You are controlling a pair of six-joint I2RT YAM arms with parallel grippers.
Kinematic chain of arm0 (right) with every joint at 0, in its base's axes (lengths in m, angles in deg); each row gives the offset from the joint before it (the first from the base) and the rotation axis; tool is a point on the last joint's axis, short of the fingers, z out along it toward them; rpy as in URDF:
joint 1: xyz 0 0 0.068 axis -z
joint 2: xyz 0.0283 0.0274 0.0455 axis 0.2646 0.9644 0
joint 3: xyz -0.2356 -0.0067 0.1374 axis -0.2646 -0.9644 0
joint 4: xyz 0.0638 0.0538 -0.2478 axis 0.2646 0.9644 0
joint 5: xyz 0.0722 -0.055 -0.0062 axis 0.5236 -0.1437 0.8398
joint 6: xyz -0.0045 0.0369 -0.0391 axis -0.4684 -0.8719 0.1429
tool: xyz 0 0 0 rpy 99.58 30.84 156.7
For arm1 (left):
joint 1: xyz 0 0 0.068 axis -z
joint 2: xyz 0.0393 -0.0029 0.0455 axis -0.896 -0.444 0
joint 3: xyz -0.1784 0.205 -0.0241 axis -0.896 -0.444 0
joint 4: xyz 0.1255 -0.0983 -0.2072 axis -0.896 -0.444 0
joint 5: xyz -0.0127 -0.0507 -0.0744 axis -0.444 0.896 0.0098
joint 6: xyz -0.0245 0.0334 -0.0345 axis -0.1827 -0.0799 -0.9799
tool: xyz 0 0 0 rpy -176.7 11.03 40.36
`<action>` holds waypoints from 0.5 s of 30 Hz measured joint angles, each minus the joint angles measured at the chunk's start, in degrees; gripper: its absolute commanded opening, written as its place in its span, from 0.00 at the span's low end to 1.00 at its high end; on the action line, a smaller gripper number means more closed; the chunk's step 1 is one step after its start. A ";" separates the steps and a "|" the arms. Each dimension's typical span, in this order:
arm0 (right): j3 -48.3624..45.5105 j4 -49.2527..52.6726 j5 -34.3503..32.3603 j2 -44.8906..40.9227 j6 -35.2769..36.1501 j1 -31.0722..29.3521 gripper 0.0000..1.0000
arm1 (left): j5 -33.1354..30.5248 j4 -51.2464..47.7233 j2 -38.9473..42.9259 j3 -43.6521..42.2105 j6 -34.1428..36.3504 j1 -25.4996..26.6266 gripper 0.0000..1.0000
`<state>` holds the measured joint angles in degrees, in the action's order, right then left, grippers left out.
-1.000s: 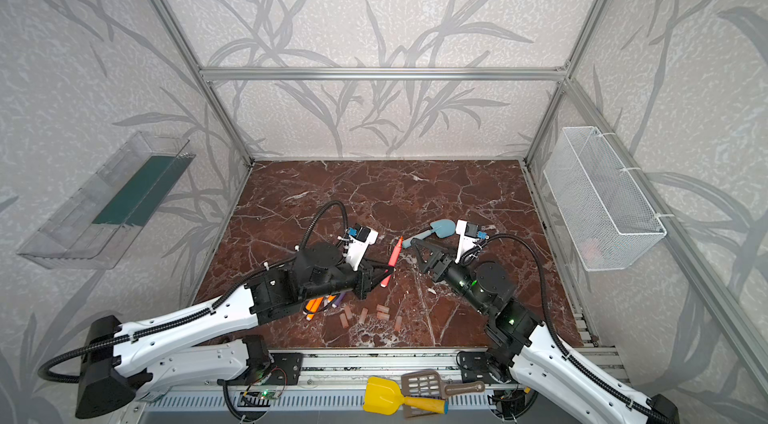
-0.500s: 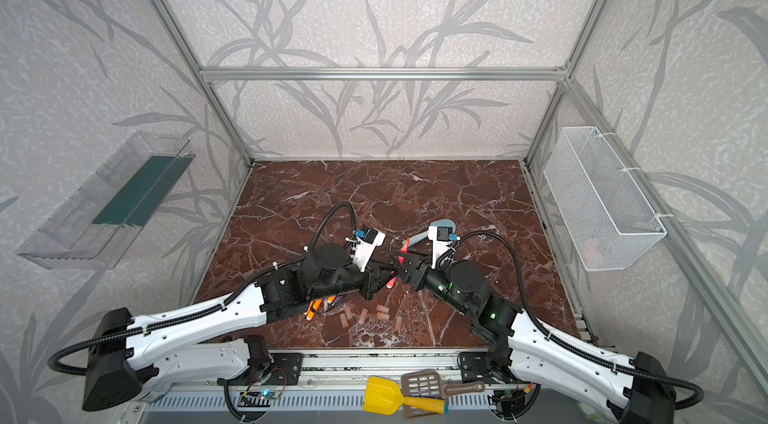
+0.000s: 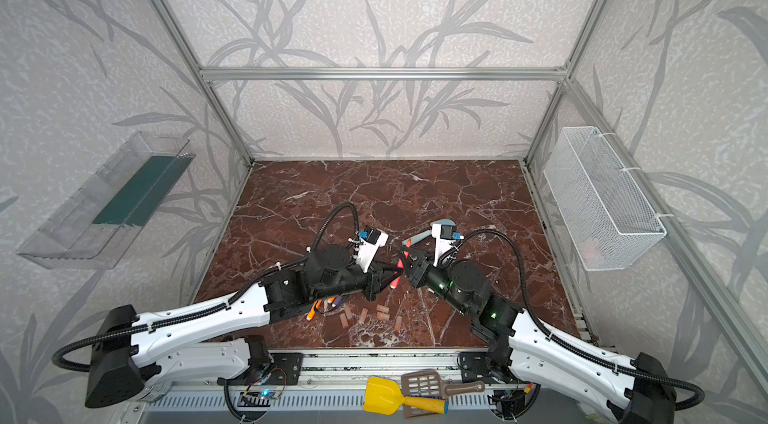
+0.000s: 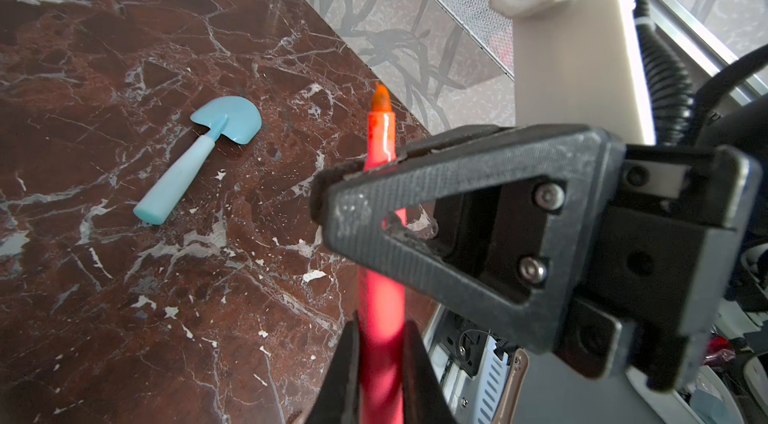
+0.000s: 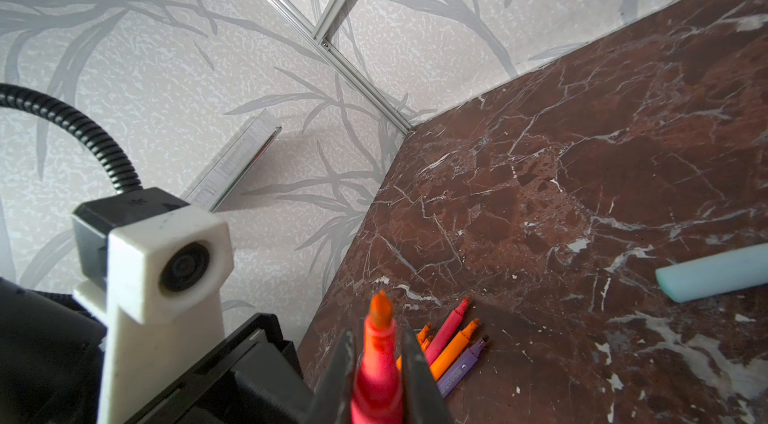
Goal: Insert the pens into the pen caps
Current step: 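Lift the pink marker with the left gripper while the right gripper approaches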
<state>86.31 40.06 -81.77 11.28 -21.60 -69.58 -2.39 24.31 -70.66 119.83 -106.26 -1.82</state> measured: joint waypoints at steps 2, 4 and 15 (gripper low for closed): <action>0.00 -0.04 0.00 0.00 -0.20 -0.11 0.09 | 0.04 0.87 -0.09 -0.33 0.28 0.00 0.34; 0.00 -0.26 -0.02 0.00 -0.70 -0.35 0.07 | 0.04 1.97 -0.09 -0.79 0.48 0.02 0.37; -1.03 -3.32 -2.97 -0.81 -4.26 -2.95 0.03 | 0.07 6.43 -2.45 -1.97 0.90 0.02 0.28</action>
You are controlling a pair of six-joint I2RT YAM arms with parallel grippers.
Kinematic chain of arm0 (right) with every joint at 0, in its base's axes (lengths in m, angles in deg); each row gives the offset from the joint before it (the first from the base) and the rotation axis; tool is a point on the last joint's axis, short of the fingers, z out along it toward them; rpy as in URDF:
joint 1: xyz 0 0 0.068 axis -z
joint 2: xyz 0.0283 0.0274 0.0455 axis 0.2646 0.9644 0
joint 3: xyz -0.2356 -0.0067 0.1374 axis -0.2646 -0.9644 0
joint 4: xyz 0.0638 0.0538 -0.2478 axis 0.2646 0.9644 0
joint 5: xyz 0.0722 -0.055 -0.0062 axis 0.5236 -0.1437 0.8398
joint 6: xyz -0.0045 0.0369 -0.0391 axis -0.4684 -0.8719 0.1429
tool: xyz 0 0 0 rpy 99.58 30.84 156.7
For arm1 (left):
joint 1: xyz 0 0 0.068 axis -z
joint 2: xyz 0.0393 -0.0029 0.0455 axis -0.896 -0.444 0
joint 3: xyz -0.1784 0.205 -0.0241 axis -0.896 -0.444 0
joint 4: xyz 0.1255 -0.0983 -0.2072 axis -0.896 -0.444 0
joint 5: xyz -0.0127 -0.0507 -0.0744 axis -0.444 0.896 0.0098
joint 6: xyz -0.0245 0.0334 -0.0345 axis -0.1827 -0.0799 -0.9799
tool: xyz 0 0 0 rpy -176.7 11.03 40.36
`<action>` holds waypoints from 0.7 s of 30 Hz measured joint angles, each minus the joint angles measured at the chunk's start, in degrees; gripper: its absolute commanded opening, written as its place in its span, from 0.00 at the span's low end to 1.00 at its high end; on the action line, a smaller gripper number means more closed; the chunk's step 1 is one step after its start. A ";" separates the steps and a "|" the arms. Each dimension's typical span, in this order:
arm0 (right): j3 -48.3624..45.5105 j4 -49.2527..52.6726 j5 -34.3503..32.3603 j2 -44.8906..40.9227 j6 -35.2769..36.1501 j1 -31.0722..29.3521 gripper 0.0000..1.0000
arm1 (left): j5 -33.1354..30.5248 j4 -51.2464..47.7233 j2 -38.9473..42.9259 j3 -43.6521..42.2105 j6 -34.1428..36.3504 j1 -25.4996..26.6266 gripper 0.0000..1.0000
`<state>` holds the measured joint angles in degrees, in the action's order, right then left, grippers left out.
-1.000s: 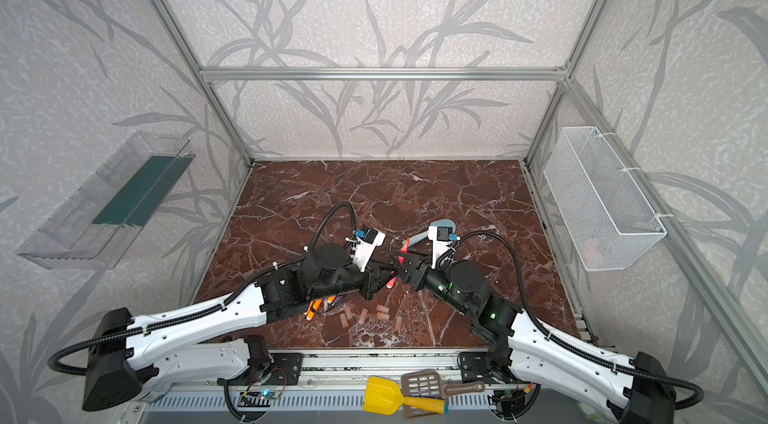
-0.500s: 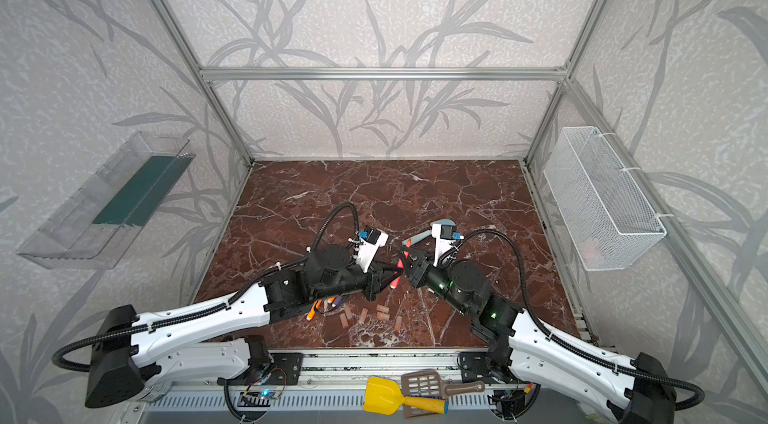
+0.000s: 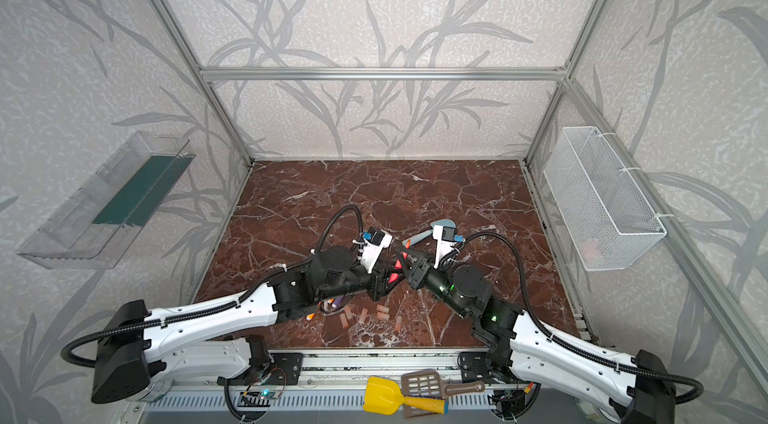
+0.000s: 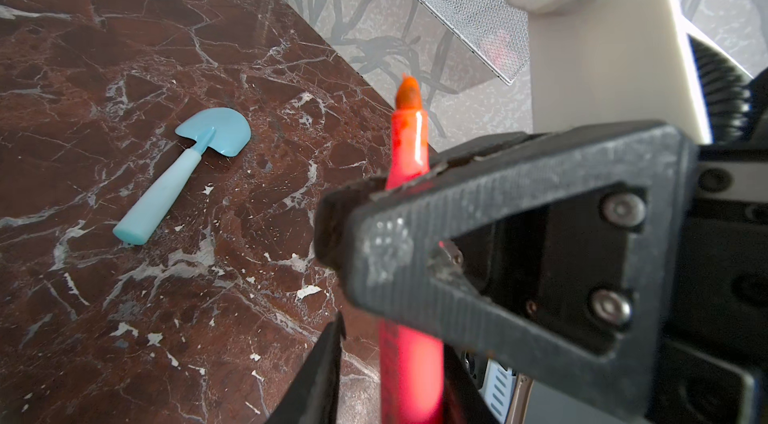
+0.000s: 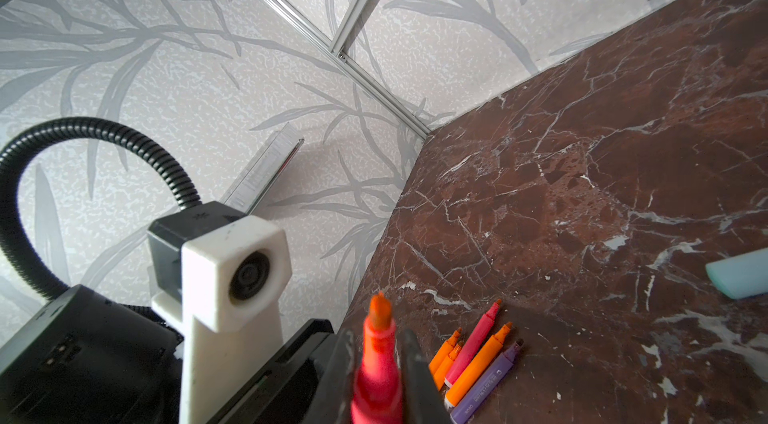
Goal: Insert the pens into the pen caps
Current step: 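Lift the pink marker with the left gripper while the right gripper approaches, then move the right gripper down to the pink caps near the robot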
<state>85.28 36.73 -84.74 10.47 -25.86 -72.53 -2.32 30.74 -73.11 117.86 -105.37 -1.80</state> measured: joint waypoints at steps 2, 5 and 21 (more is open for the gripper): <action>-0.35 -0.35 -0.59 0.00 -0.59 -0.35 0.02 | 0.11 0.74 -0.09 -0.24 0.07 0.00 0.23; -1.01 -1.07 -1.99 -0.09 -1.36 -0.70 0.02 | 0.17 1.97 -0.07 -0.74 -0.07 0.22 0.15; 5.11 20.59 -9.22 -7.15 0.28 -2.60 0.57 | -10.91 1.51 7.37 -8.79 -0.17 -0.35 0.00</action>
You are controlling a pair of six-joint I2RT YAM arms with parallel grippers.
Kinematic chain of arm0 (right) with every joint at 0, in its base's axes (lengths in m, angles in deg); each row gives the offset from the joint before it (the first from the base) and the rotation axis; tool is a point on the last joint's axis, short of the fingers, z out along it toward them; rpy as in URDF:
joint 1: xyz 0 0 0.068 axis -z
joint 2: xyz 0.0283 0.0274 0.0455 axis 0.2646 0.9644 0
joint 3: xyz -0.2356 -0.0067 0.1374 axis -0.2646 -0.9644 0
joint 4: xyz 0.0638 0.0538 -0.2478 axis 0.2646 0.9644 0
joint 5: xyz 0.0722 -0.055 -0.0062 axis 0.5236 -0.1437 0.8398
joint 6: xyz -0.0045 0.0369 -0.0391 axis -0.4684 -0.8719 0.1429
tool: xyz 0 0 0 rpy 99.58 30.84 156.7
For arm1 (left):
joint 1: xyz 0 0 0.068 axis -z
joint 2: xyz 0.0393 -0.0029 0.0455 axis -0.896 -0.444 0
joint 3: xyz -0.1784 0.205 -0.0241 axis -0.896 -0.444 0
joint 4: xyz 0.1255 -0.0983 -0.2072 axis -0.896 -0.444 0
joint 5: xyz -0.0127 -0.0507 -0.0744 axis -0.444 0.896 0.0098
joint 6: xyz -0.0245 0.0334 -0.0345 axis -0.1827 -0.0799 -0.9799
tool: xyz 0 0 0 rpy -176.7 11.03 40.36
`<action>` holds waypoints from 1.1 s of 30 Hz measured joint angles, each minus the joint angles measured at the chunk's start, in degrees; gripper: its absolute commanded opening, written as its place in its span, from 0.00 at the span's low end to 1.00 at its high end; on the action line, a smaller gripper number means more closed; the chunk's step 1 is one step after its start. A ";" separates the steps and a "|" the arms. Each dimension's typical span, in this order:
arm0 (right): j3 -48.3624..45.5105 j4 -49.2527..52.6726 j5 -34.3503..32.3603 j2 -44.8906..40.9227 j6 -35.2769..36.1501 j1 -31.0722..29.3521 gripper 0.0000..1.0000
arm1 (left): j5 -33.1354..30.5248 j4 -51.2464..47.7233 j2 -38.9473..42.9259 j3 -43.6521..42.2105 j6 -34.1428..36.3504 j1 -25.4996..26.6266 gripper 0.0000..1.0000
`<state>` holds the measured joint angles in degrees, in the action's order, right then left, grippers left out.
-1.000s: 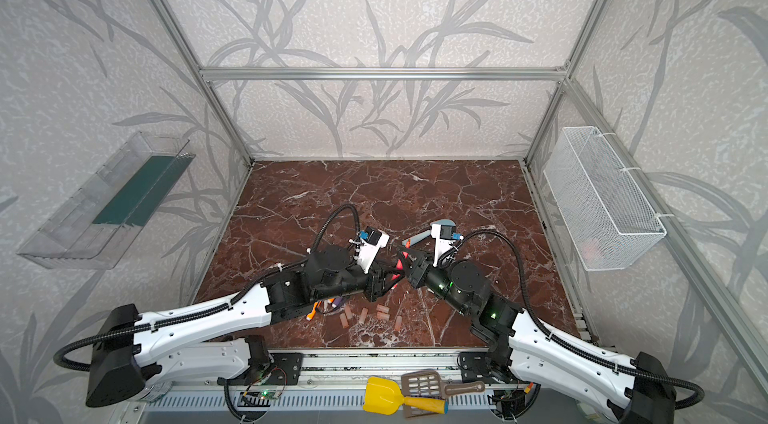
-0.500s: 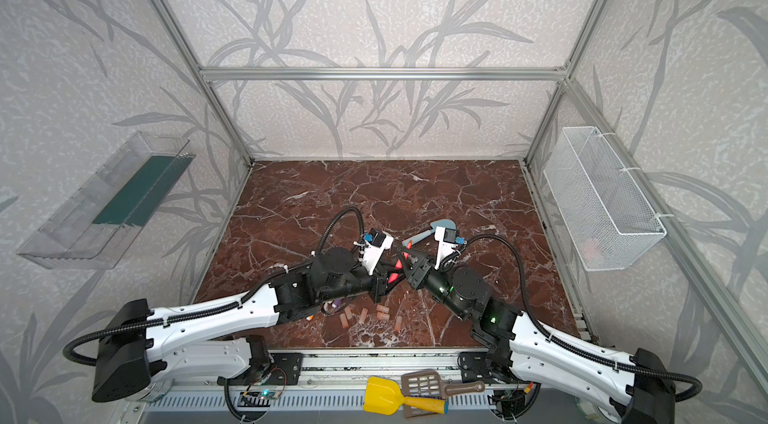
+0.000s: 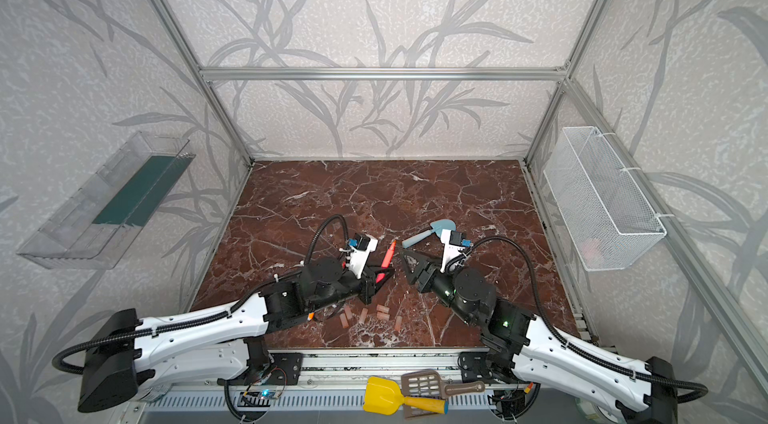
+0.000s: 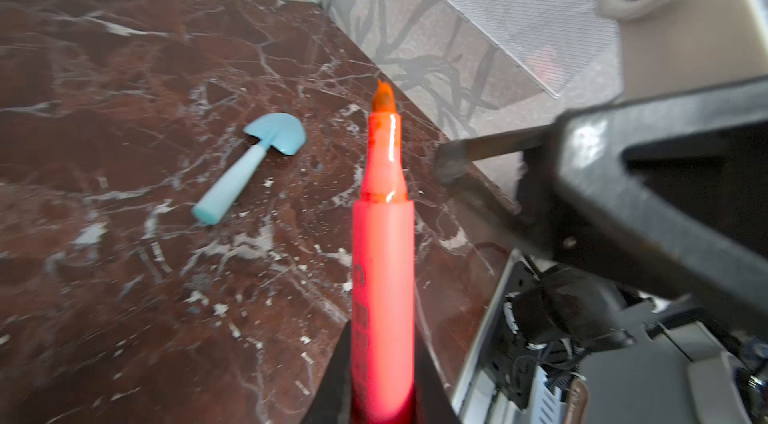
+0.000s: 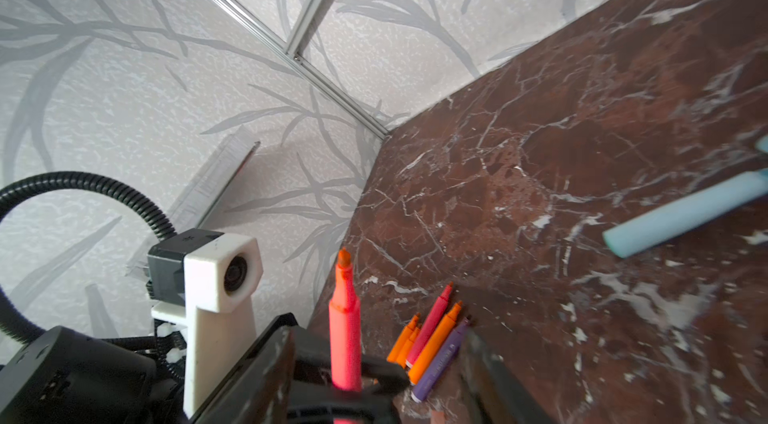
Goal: Insert the pens into the pen caps
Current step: 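Move the right gripper down to the pink caps near the robot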
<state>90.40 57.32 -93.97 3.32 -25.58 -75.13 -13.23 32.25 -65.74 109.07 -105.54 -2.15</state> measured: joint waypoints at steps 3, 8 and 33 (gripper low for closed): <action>4.20 11.17 -1.36 -2.29 1.27 0.00 0.50 | -4.61 -3.61 3.63 -1.22 -0.50 -2.60 0.00; 8.52 25.90 2.21 5.70 2.86 -0.26 0.36 | -6.58 -6.08 10.47 -7.02 -2.05 -8.15 0.00; 9.64 33.31 2.67 40.37 -6.32 -20.79 0.41 | 0.42 -9.25 16.52 -14.12 -4.85 -10.10 0.00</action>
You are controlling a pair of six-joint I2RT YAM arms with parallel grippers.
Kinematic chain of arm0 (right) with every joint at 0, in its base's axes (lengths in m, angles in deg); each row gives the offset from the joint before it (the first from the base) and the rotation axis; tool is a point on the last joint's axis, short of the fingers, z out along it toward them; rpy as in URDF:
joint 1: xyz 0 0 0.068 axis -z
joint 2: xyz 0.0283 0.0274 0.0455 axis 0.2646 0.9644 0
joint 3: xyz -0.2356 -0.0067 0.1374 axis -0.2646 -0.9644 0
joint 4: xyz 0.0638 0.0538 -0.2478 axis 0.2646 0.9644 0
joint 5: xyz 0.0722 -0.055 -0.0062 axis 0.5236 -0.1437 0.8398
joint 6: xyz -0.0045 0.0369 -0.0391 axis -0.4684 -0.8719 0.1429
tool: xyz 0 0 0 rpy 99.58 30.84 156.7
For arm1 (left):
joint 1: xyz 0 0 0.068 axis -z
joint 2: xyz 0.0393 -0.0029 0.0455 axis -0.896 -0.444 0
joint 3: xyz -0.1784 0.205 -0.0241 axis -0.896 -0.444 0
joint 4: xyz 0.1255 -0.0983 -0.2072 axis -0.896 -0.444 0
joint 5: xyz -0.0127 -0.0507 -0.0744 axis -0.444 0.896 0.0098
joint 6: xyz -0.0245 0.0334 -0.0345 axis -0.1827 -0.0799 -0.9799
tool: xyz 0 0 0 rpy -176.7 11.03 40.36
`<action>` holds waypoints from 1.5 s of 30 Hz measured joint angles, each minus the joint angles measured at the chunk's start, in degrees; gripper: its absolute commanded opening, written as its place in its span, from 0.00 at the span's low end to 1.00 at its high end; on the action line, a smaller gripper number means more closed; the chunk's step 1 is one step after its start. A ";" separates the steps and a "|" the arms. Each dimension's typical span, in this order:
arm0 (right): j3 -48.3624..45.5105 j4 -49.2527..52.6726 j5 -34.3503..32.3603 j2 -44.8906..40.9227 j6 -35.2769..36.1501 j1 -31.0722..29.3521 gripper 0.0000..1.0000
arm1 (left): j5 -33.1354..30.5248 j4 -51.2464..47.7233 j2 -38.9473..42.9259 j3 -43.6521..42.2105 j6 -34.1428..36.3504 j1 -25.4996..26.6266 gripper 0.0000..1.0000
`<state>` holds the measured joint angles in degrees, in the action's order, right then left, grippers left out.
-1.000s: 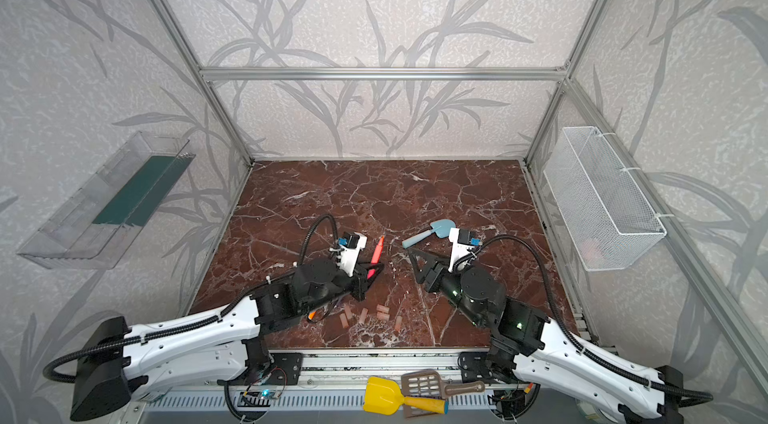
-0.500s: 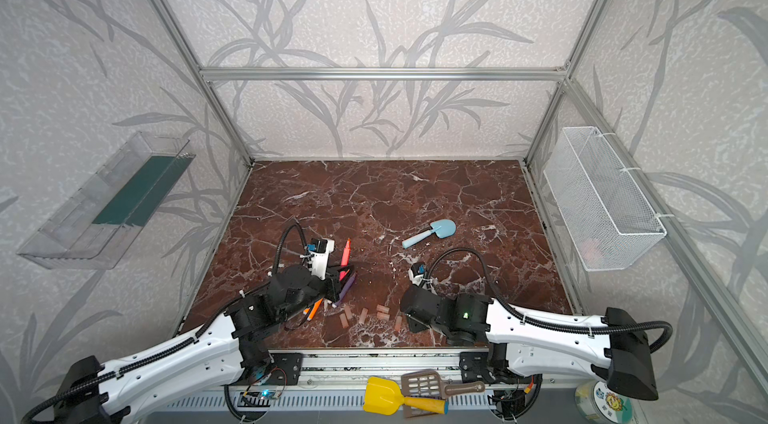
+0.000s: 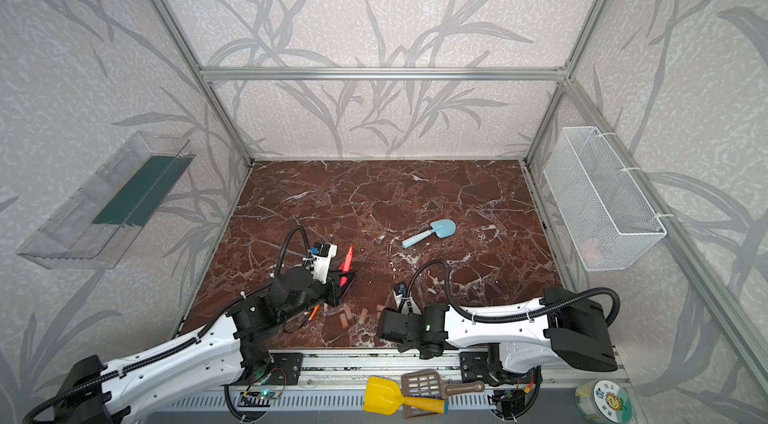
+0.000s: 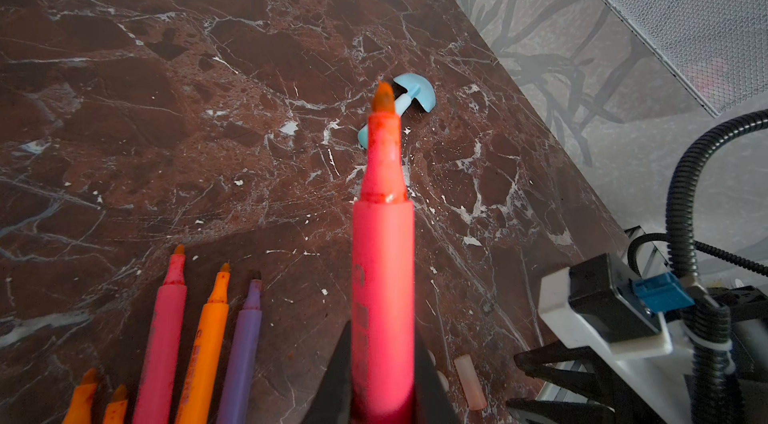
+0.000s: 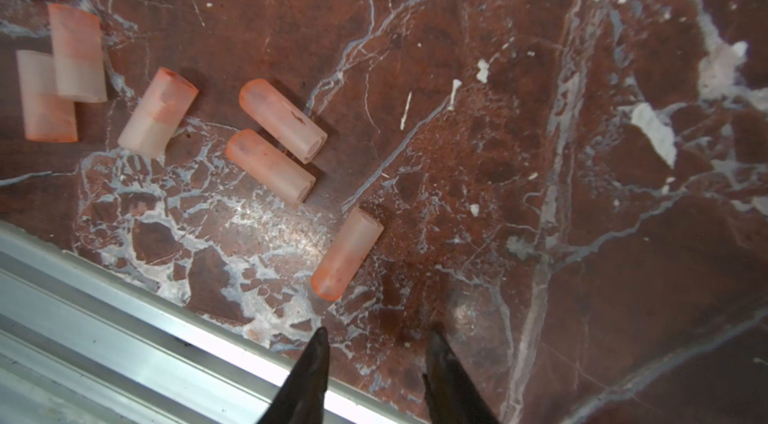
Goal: Insert the pens into the pen caps
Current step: 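Move the right gripper down to the pink caps near the robot, then grasp the nearest pink cap with the right gripper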
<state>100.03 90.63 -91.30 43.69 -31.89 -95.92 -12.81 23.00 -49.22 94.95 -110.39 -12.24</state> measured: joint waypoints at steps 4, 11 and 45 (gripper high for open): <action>0.00 -1.73 -0.74 -0.02 -0.07 0.00 0.47 | 0.37 -0.35 0.70 -0.20 -0.63 0.00 0.00; 0.24 -2.91 -3.61 1.57 -1.27 0.00 0.49 | -0.31 -0.76 4.13 -1.51 -1.88 -0.04 0.00; 2.23 -2.93 -7.13 11.93 -6.27 -0.02 0.32 | -0.72 -1.09 4.61 -1.51 -2.03 -0.09 0.00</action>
<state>102.26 87.70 -98.43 55.63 -38.17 -95.94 -13.53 21.91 -44.61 93.45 -112.43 -12.33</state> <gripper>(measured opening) 0.338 0.170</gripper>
